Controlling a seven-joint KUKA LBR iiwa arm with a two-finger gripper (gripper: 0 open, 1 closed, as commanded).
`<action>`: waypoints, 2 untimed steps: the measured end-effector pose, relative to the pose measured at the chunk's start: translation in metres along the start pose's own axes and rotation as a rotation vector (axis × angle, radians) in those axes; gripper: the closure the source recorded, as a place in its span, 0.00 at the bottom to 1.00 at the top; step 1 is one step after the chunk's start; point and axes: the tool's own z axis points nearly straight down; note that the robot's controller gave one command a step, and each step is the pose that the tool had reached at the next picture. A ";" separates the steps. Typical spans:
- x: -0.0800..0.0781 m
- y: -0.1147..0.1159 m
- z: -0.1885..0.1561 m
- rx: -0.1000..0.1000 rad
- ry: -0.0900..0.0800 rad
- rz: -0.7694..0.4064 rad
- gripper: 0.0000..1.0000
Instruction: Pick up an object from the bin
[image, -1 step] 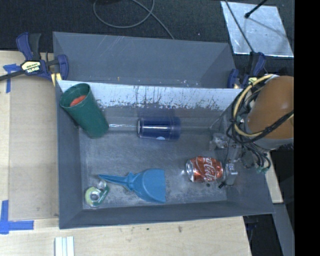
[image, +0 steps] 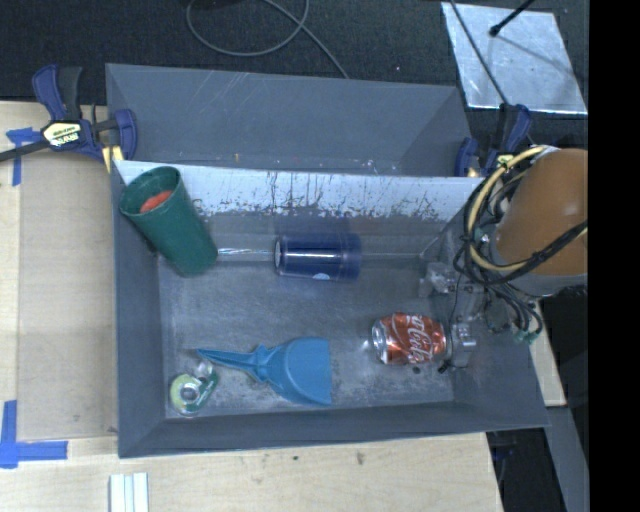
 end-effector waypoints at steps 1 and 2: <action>-0.002 0.001 0.003 0.001 -0.002 -0.006 0.00; 0.008 0.008 0.025 -0.002 0.006 -0.039 0.00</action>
Offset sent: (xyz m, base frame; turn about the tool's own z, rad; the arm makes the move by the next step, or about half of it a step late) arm -0.0266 0.0191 0.0211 0.0260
